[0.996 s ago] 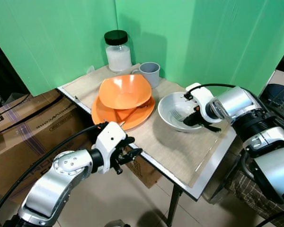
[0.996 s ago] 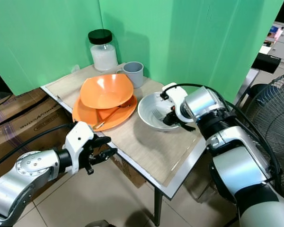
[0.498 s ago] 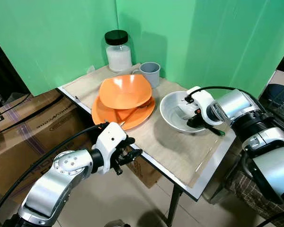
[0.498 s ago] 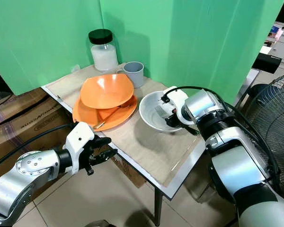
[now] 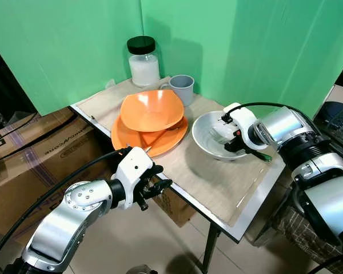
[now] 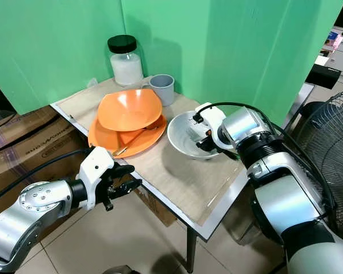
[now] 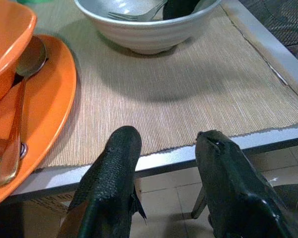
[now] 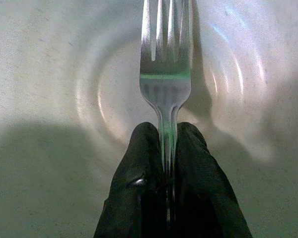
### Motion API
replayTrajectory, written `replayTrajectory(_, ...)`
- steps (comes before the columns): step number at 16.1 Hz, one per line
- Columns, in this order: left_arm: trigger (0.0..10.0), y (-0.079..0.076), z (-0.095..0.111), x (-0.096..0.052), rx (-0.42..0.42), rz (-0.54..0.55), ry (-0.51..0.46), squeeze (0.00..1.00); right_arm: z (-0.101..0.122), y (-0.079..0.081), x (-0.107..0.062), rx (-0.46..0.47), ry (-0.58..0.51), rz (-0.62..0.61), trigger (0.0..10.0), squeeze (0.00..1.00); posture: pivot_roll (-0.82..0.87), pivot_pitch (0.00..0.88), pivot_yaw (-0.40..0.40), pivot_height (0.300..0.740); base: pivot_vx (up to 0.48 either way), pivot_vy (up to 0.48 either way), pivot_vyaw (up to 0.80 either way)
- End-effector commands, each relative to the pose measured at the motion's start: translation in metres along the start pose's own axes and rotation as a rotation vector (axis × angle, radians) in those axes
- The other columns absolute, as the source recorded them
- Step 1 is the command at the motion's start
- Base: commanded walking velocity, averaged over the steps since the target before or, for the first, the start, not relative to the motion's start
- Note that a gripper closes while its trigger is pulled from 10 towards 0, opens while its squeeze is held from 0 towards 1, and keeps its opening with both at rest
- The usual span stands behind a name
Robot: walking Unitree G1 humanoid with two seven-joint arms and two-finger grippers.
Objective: Setting the table
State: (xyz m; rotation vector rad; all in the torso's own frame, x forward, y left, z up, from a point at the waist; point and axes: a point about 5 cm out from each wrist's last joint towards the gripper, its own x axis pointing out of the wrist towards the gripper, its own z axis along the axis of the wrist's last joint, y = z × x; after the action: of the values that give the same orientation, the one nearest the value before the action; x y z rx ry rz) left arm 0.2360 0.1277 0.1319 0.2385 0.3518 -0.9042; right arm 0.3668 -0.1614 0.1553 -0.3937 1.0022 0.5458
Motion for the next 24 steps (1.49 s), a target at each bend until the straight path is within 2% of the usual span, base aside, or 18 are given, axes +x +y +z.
replayTrajectory(1, 10.0, 0.003, 0.002, -0.001, 0.026, 0.014, 0.0, 0.0, 0.015, 0.003, -0.008, -0.022, -0.058, 0.023, 0.0, 0.0, 0.04, 0.0, 0.062, 0.74, 0.0, 0.0, 0.0)
replayTrajectory(5, 10.0, 0.005, 0.003, -0.001, 0.039, 0.043, -0.01, 0.0, 0.027, 0.001, -0.023, 0.037, -0.19, 0.055, 0.0, 0.0, 0.05, 0.0, 0.054, 0.74, 0.0, 0.0, 0.0)
replayTrajectory(8, 10.0, 0.008, 0.006, -0.001, 0.057, 0.071, -0.035, 0.0, 0.045, -0.005, -0.057, 0.112, -0.493, 0.061, 0.0, 0.0, 0.05, 0.0, 0.052, 0.74, 0.0, 0.0, 0.0)
replayTrajectory(10, 10.0, 0.014, 0.016, 0.002, 0.072, 0.143, -0.094, 0.0, 0.037, -0.002, -0.08, 0.102, -0.703, 0.035, 0.0, 0.0, 0.05, 0.0, 0.048, 0.74, 0.0, 0.0, 0.0)
replayTrajectory(11, 10.0, 0.018, 0.022, 0.003, 0.082, 0.197, -0.133, 0.0, 0.026, 0.002, -0.087, 0.1, -0.776, 0.002, 8.3, 0.0, 0.05, 0.0, 0.044, 0.74, 0.0, 0.0, 0.0)
replayTrajectory(12, 10.0, 0.021, 0.028, 0.003, 0.074, 0.24, -0.167, 0.0, 0.019, 0.007, -0.09, 0.1, -0.837, -0.033, 10.0, 0.0, 0.06, 0.0, 0.044, 0.74, 0.0, 0.0, 0.0)
replayTrajectory(13, 10.0, 0.022, 0.035, 0.004, 0.072, 0.291, -0.207, 0.0, 0.009, 0.018, -0.094, 0.088, -0.917, -0.057, 10.0, 0.0, 0.06, 0.0, 0.047, 0.74, 0.0, 0.0, 0.0)
replayTrajectory(14, 10.0, 0.021, 0.038, 0.004, 0.067, 0.311, -0.233, 0.0, -0.004, 0.028, -0.095, 0.085, -0.951, -0.12, 10.0, 0.0, 0.05, 0.0, 0.063, 0.74, 0.0, 0.0, 0.0)
replayTrajectory(17, 10.0, 0.013, 0.027, 0.005, 0.028, 0.36, -0.234, 0.0, -0.048, 0.057, -0.102, 0.158, -0.99, -0.347, 10.0, 0.0, 0.0, 0.0, 0.093, 0.74, 0.0, 0.0, -0.14)
replayTrajectory(18, 10.0, 0.011, 0.026, 0.006, 0.025, 0.362, -0.231, 0.0, -0.051, 0.057, -0.103, 0.168, -0.992, -0.38, 10.0, 0.0, 0.0, 0.0, 0.093, 0.74, 0.0, 0.0, -0.41)
replayTrajectory(19, 10.0, 0.01, 0.026, 0.009, 0.03, 0.365, -0.231, 0.0, -0.057, 0.054, -0.107, 0.242, -1.029, -0.451, 10.0, 0.0, 0.01, 0.0, 0.085, 0.74, 0.0, 0.0, -0.76)
replayTrajectory(20, 10.0, 0.014, 0.026, 0.009, 0.042, 0.398, -0.223, 0.0, -0.053, 0.052, -0.113, 0.227, -1.094, -0.503, 10.0, 0.0, 0.01, 0.0, 0.081, 0.74, 0.0, 0.0, -0.77)
replayTrajectory(21, 10.0, 0.015, 0.026, 0.009, 0.043, 0.404, -0.222, 0.0, -0.053, 0.052, -0.114, 0.221, -1.101, -0.514, 10.0, 0.0, 0.01, 0.0, 0.08, 0.74, 0.0, 0.0, -0.77)
replayTrajectory(24, 10.0, 0.021, 0.027, 0.007, 0.043, 0.471, -0.241, 0.0, -0.054, 0.055, -0.11, 0.294, -1.119, -0.532, 10.0, 0.0, 0.02, 0.0, 0.049, 0.74, 0.0, 0.0, -0.77)
